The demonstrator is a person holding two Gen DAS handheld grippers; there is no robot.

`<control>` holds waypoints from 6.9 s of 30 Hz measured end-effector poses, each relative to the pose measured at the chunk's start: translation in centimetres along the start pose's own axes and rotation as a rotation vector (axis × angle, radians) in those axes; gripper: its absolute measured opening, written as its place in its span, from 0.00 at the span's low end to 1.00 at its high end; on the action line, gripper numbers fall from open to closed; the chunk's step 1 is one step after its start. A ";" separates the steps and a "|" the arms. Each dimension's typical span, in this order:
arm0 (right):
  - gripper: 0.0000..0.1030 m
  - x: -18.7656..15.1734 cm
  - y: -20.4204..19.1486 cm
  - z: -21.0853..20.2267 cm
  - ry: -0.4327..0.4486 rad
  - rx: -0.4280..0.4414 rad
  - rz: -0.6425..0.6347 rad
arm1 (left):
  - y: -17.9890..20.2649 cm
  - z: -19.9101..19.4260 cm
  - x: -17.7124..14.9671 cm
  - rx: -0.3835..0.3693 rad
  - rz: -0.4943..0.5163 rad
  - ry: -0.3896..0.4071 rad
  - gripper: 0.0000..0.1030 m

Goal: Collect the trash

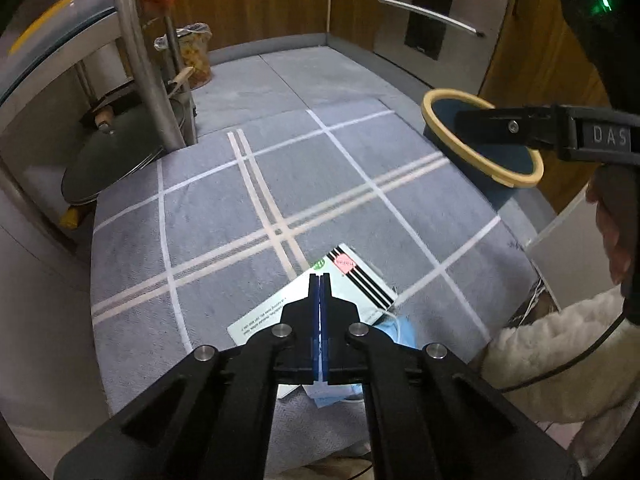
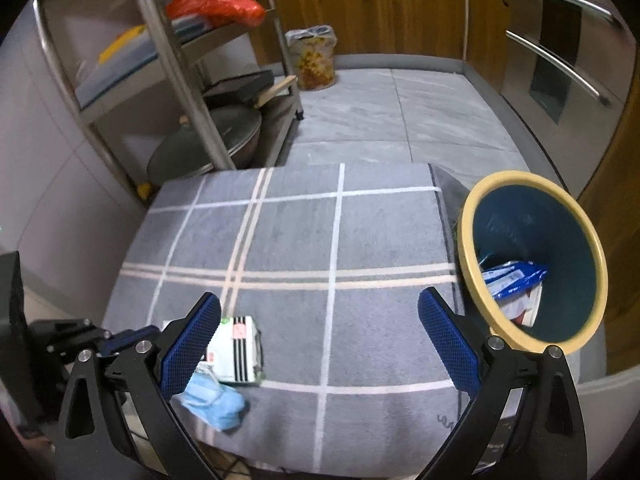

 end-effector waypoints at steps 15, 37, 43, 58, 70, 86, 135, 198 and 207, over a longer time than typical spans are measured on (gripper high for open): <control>0.95 0.1 0.2 0.3 -0.009 0.014 0.012 | 3.0 3.9 -2.7 -0.018 0.133 -0.154 0.09; 0.95 -4.2 -6.2 3.4 -0.141 0.193 -0.456 | -4.5 -6.8 5.4 0.035 -0.082 0.151 0.02; 0.95 -4.2 -8.1 5.4 -0.177 0.276 -0.620 | -6.3 -9.7 9.4 0.027 -0.107 0.227 0.02; 0.95 -6.6 -11.5 13.0 -0.374 0.470 -0.914 | -7.5 -5.4 13.1 -0.040 -0.155 0.182 0.02; 0.78 -8.1 -13.0 14.8 -0.418 0.482 -1.059 | -7.7 -3.7 15.0 -0.102 -0.154 0.171 0.02; 0.75 3.5 -3.6 6.6 -0.266 0.220 -0.584 | -7.7 -0.4 15.3 -0.128 -0.156 0.100 0.02; 0.75 5.8 18.1 -8.5 0.146 -0.180 0.183 | 10.9 6.2 16.1 -0.193 0.110 0.021 0.07; 0.95 -8.1 13.5 -23.4 0.401 -0.308 0.193 | 17.7 -16.4 9.2 -0.080 0.009 0.474 0.94; 0.95 -7.5 10.3 -23.0 0.420 -0.336 0.063 | 17.2 -16.3 8.4 -0.069 -0.008 0.470 0.94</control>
Point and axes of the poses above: each gripper's, at about its wrist camera, not at the fingertips, and z roughly the way its jaws point, y to its right, x to its top, the point moved 4 cm from there along z, roughly the way its jaws point, and after that the axes turned 9 degrees about x, right-handed, at the moved point
